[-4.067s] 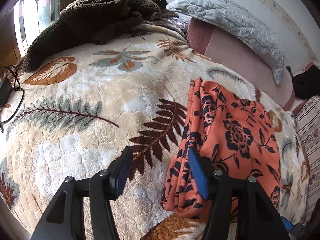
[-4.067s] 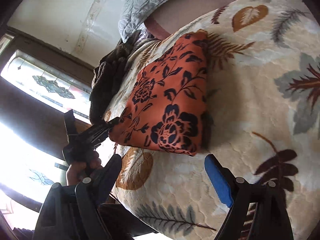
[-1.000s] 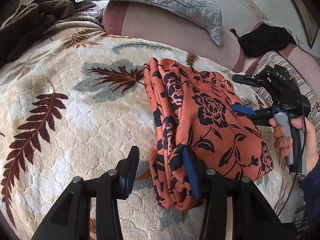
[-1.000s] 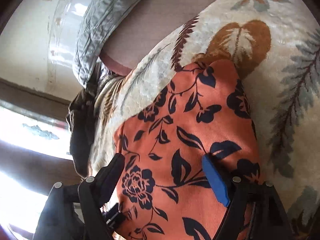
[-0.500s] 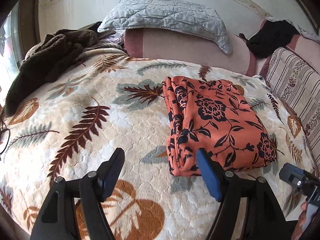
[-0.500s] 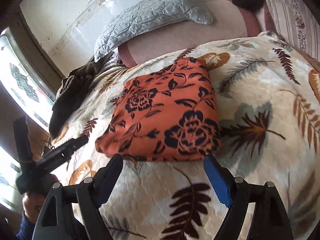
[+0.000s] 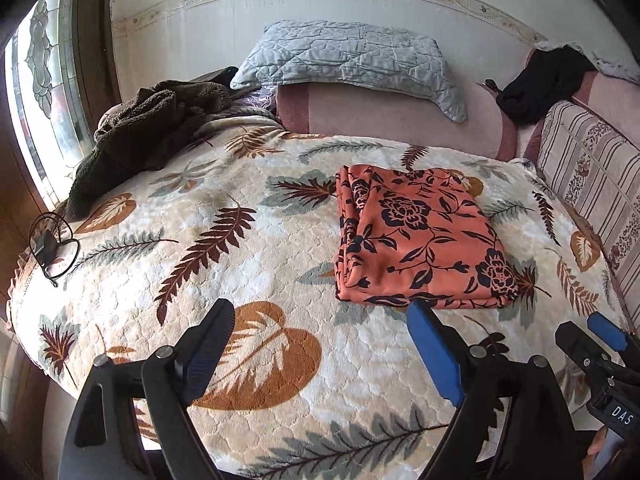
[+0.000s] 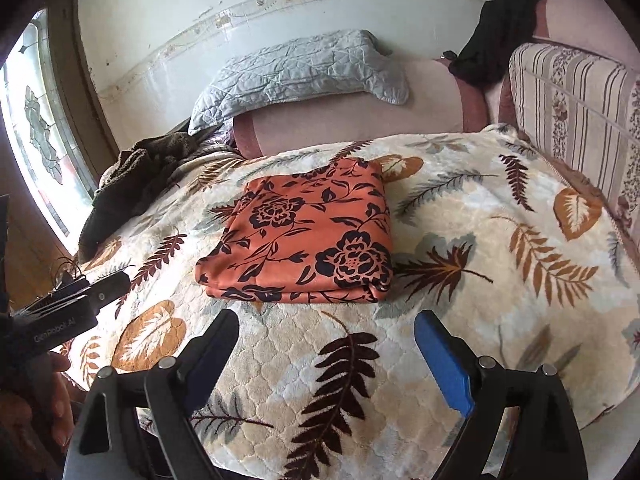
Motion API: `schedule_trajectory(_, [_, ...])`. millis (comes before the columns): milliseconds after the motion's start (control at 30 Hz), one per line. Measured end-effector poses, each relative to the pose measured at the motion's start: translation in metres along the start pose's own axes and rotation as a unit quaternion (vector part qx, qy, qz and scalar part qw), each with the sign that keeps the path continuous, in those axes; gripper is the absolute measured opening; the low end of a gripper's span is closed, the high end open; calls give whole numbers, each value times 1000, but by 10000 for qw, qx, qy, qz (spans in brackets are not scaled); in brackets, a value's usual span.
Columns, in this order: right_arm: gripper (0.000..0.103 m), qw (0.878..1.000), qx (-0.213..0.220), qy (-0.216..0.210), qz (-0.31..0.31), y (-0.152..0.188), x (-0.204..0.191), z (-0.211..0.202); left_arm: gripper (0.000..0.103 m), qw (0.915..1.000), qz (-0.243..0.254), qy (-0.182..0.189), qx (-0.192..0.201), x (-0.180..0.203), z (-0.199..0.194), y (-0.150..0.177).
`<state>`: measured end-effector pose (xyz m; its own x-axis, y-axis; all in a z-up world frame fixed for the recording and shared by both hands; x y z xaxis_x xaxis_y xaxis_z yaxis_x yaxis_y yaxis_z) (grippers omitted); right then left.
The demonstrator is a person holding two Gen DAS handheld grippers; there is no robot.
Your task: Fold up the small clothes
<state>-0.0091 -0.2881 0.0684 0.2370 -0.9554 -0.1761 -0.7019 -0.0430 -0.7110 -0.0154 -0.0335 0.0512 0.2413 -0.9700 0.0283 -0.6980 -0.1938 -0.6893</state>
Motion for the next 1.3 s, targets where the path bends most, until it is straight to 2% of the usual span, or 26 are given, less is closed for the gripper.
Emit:
schedule_trajectory(233, [92,9995,-61,242,-179,-6,-4,-22,89,10000,66,41,40,12,-17,4])
schedule_trajectory(433, [92,9983,-201,405,-371,-7,-9,-23,89,9999,-29,108,59,12,-15,3])
schedule_trajectory(633, [92,9977,-250,447,-435,-14,-15,-18,91,9998,43,204,61,13,-10,-4])
schedule_trajectory(967, [92,9978,-240,472,-398,-21,-23,-5,92,9999,-23,121,34,9,-2,-10])
schedule_trajectory(1300, [92,9979,-114,504,-397,-21,-24,-15,92,9998,-24,178,64,12,-10,-11])
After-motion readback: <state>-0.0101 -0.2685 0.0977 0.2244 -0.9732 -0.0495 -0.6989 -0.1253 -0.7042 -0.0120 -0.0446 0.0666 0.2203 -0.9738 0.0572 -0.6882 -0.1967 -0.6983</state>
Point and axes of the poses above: each gripper's, at about its wrist camera, not at the fingertips, and z roughly the way its jaws point, x to its right, y to its underside, the point moved 2 cm from there along z, roughly the way its jaws point, and after that the axes turned 2 degrees about -z, right-handed, at the moved point
